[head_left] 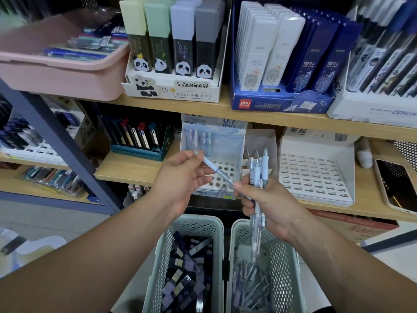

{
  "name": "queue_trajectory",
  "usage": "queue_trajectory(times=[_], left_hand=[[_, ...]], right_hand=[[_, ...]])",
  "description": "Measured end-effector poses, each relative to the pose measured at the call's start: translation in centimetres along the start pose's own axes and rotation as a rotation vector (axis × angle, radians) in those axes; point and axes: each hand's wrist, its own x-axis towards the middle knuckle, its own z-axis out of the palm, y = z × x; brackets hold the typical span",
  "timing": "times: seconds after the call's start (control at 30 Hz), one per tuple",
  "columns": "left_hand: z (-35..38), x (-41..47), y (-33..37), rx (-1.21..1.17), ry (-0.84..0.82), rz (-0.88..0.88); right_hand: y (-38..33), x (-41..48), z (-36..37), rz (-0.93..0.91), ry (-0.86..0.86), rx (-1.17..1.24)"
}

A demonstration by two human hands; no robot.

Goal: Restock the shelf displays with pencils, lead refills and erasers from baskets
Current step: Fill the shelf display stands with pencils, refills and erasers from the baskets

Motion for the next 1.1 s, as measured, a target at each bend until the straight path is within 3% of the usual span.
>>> queue_trajectory(times=[0.23,0.37,0.47,0.6,0.73,1.0,1.1], left_hand=[[-0.4,0.6,0.1,-0.069,0.043,0.017],[-0.6,0.3,0.4,0.038,0.008,0.036],[-0.7,0.0,0.8,0.213,-0.109,-0.016],[-0.4,-0.7,0.2,0.655,-0.330,-0.118],[0.6,-1.4,-1.3,0.599,-0.404,-0.135],[0.5,-0.6,-2.5,0.850,-0.345,0.109],[0.5,-0.2,-1.3,0.838,-0.209,0.237]], right_hand=[[-0.3,0.0,-0.5,0.019,0.070,0.017],[-0.3,0.3,-1.1,0.027,0.169,0.044],[-0.7,0.5,-1.7,-0.025,0.249,0.087],[-0.8,0.5,-1.9,-0.081,0.241,0.030],[-0.3,0.1,-1.0,-0.099,0.148,-0.077],[0.2,0.0,-0.5,-0.123,0.142,-0.161],[0.1,0.2,-1.1,-0.135,0.203,-0.130]])
